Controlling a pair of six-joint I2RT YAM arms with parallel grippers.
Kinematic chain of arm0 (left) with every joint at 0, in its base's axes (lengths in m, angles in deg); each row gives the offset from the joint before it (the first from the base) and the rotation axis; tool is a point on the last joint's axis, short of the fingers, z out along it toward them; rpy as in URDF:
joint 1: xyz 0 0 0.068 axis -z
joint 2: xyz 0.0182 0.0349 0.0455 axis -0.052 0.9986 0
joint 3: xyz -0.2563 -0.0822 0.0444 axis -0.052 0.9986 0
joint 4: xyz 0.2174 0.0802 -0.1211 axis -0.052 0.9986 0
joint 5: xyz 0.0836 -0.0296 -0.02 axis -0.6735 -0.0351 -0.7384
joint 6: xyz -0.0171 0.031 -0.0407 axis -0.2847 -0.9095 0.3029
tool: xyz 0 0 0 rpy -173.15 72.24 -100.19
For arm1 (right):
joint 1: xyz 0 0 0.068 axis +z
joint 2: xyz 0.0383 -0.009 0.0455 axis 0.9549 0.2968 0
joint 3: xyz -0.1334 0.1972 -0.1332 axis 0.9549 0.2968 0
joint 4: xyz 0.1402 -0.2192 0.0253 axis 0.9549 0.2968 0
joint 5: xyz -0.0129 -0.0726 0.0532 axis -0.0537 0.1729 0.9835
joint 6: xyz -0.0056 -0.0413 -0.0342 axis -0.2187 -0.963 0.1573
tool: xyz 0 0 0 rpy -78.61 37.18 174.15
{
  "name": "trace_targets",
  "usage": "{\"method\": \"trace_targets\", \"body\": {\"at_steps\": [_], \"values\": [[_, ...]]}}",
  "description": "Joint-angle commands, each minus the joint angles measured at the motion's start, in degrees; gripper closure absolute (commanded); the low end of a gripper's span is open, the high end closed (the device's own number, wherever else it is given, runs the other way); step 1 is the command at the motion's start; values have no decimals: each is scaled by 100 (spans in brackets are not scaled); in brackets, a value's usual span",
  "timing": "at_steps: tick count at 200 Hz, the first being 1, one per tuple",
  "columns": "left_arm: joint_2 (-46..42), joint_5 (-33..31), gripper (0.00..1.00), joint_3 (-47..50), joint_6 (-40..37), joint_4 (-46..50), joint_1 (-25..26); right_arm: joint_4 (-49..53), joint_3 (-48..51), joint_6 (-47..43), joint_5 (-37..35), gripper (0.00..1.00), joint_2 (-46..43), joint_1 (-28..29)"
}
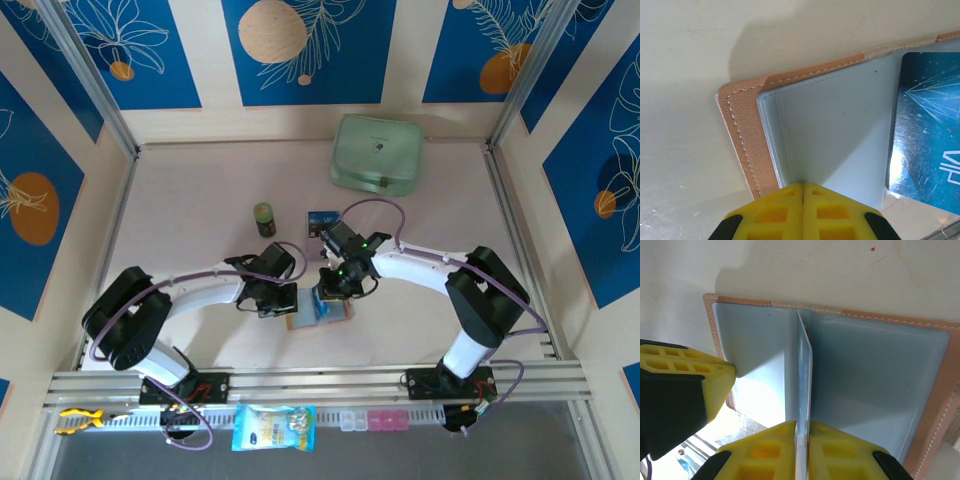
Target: Take the credit cards out of the card holder
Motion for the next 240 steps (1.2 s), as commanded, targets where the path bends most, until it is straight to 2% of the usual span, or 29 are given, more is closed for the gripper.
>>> {"method": "trace_targets", "body": {"at_steps": [1,67,182,240], "values": [[107,-139,96,-44,-75,213,10,54,-69,94,-25,89,54,49],[281,-223,96,-397,-356,461,-8,255,-80,70,-169,94,-68,40],[474,234,93,-405,-241,-116,55,80,46,204,-65,95,-7,102],[364,52,91,-446,-261,59,61,258,-125,113,-169,95,-207,60]]}}
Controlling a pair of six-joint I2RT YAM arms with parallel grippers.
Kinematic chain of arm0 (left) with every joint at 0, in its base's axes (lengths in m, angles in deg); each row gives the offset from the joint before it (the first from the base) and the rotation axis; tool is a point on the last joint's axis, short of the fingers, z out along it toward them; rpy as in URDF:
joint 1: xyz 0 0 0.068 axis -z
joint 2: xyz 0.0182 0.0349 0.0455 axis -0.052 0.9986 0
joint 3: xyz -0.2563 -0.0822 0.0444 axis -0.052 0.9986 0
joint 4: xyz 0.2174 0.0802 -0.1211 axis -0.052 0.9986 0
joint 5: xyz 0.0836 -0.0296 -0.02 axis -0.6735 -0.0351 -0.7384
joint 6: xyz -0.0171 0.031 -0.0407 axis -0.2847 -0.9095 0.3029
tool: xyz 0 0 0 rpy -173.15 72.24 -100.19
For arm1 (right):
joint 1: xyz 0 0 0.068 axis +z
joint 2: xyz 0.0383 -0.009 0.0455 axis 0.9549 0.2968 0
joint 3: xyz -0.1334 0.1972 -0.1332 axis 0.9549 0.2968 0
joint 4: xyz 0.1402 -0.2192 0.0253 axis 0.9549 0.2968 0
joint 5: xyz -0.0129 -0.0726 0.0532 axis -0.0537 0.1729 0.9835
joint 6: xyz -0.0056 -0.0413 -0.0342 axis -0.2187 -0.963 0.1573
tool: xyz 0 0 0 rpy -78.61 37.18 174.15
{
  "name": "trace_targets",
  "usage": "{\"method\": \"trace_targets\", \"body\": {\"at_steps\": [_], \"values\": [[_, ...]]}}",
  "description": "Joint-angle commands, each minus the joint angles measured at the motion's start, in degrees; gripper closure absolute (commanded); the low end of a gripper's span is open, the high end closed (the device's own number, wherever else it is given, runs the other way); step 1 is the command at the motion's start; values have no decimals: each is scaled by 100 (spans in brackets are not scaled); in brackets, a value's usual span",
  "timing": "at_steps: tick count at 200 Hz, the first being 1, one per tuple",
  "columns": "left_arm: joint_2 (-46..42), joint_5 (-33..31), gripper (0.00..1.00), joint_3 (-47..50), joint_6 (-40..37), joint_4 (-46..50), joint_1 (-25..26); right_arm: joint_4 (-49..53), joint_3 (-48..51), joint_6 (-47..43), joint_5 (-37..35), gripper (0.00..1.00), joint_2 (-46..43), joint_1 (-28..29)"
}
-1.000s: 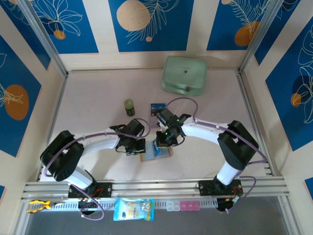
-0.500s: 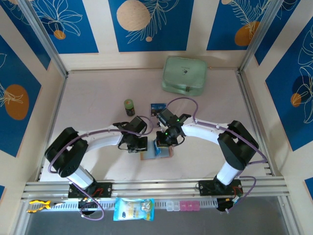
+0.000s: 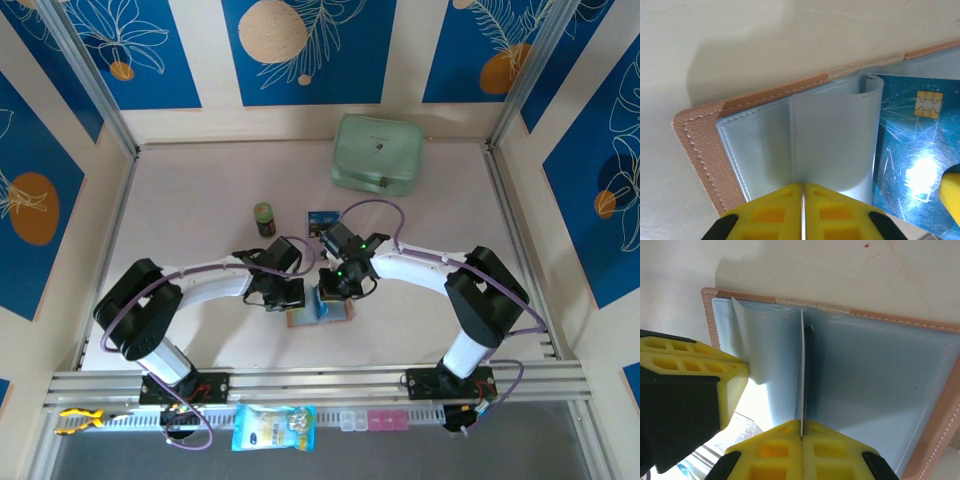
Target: Take the credit cards out of the card holder
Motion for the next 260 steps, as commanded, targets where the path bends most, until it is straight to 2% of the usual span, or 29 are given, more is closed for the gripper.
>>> {"method": "trace_targets", "body": {"at_steps": [1,57,110,161,222,260], "values": [[-46,-89,91,-25,17,110,35,243,-128,-34,-65,95,-216,7],[-290,-406,92,-44,9,410,14,625,-262,-338,-204,95,-581,-251],[-515,-593,91,-22,-4,597,2,773,-414,-1178,74,96,-891,-880],[-779,-693,91,107,-10,693,-92,1223,-1082,-3572,15,98,-847,-1350],[-1232,-869,89,258,-26,756,-202,1911,-2216,-6514,326,98,-165,-1750],[-1548,-951,87,385,-13,833,-377,1887,-2689,-7814,-31,100,169,-1744]]}}
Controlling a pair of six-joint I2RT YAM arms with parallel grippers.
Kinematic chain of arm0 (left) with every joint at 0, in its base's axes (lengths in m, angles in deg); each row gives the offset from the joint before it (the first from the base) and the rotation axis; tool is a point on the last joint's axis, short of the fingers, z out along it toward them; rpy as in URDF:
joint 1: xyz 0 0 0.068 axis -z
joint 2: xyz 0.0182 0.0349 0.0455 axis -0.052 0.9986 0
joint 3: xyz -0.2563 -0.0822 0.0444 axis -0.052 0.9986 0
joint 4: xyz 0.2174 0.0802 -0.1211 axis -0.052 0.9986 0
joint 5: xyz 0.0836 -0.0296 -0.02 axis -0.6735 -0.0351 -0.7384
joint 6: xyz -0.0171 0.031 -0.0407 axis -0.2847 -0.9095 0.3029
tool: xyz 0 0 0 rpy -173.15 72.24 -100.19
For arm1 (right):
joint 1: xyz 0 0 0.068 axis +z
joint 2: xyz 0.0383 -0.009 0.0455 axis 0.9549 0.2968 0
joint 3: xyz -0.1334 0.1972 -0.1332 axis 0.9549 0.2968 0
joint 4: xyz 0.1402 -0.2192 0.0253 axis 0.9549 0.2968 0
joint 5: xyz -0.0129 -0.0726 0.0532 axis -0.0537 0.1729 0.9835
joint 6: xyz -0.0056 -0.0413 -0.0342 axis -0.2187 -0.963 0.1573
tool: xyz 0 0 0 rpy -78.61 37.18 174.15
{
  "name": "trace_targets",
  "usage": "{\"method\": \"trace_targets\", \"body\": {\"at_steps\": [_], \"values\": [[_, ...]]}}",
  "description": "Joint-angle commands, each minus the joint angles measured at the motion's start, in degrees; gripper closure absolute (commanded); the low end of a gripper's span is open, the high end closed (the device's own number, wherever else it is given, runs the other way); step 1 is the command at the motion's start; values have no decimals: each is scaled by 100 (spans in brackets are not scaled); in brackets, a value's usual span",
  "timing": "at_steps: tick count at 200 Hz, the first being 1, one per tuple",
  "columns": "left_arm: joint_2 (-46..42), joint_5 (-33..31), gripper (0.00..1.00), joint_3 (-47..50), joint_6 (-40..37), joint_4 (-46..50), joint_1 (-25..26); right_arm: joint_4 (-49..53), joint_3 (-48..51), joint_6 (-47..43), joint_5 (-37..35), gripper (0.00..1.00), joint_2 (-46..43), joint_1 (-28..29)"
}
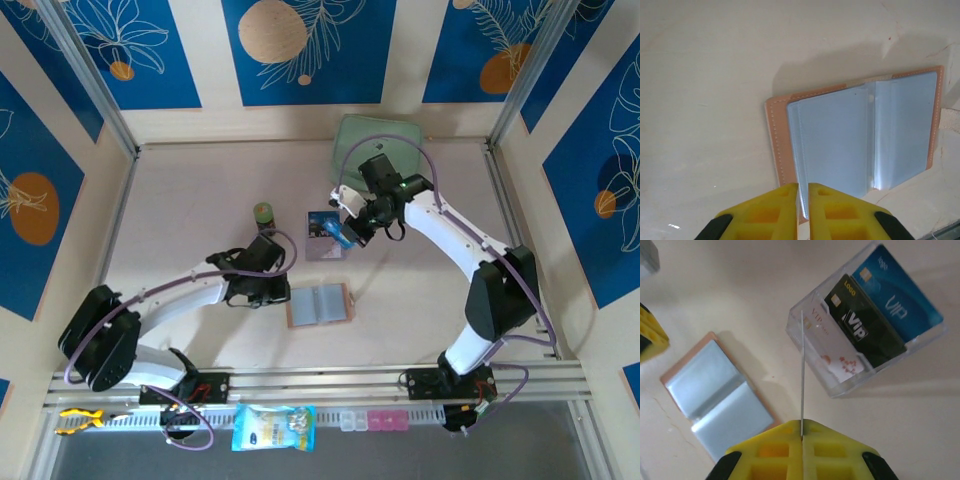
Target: Take the credit cards out of the card holder
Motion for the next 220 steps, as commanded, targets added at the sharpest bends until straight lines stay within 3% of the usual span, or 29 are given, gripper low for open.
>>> {"method": "trace_targets", "body": {"at_steps": [1,57,122,220], "values": [[-218,-164,87,119,-9,213,-150,223,-363,-1380,-91,100,216,15],[-408,-163,86,168,-253,412,-549,988,-1926,-2211,-236,100,1453,-6],[-503,-138,85,232,-335,536,-979,1261,-3217,-2408,-251,100,2556,-104],[-497,-133,85,160,-436,736,-1211,1413,-3728,-2593,-421,95,3245,-186]]}}
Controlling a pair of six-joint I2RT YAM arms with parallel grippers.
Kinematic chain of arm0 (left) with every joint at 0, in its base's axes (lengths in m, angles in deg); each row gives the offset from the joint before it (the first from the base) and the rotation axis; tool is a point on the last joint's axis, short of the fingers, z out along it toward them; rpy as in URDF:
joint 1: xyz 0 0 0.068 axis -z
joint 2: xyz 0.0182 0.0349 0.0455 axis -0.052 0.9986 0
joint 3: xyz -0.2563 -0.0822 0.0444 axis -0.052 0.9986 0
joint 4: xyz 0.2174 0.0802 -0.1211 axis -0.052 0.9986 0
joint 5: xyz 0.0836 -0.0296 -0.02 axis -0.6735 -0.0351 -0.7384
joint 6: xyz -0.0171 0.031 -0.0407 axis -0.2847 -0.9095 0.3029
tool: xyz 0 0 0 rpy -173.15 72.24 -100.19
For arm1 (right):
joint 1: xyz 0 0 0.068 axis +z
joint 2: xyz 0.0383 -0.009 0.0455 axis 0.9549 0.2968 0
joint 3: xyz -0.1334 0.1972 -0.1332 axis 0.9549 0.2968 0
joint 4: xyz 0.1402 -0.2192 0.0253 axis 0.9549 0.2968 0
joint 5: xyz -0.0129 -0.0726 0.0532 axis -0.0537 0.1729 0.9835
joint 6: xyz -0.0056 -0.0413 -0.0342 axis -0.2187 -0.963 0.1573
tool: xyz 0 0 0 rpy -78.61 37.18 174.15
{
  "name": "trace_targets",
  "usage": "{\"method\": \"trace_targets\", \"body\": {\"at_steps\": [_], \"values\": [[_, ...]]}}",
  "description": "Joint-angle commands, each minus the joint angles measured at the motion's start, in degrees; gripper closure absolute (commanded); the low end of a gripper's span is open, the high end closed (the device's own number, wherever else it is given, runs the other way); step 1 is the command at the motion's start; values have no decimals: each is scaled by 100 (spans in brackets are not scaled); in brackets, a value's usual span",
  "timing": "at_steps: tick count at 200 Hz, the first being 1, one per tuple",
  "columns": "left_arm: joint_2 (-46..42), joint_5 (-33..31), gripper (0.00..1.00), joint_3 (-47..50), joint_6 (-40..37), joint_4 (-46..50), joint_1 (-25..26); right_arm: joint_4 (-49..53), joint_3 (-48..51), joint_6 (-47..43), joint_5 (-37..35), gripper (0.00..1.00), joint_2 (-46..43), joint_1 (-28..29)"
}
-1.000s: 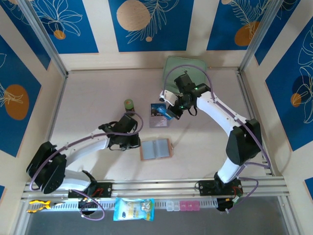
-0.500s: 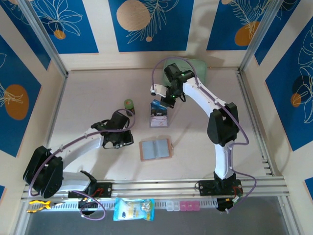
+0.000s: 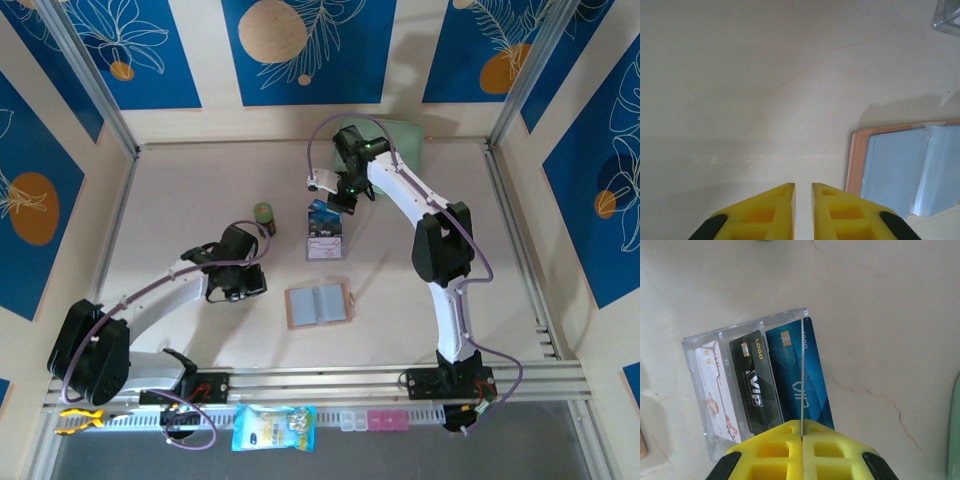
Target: Take the credit cards out of the card holder
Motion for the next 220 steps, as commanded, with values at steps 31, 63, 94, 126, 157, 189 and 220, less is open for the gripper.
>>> {"method": "trace_targets", "body": {"at_steps": [31,63,94,126,157,189,220], "values": [[-70,-1,84,30,-61,153,-114,118,-106,-139,-183,86,193,-59],[-11,62,84,22,-39,43,-130,-215,43,-69,-294,71,-21,-106],[73,134,84,-3,-44,-68,-134,-429,130,113,-365,69,-234,-104],[115,168,82,-65,-92,-146,-137,-607,417,423,-328,65,-511,-118],[99,84,61,2,-131,-419,-141,-895,856,965,-168,44,-876,-178],[-26,-418,31,-20,-321,-438,-150,-1301,1634,1434,-67,21,-1441,-200],[-98,-966,0,-131,-632,-362,-202,-1726,2531,1900,61,1,-2077,-209]]}}
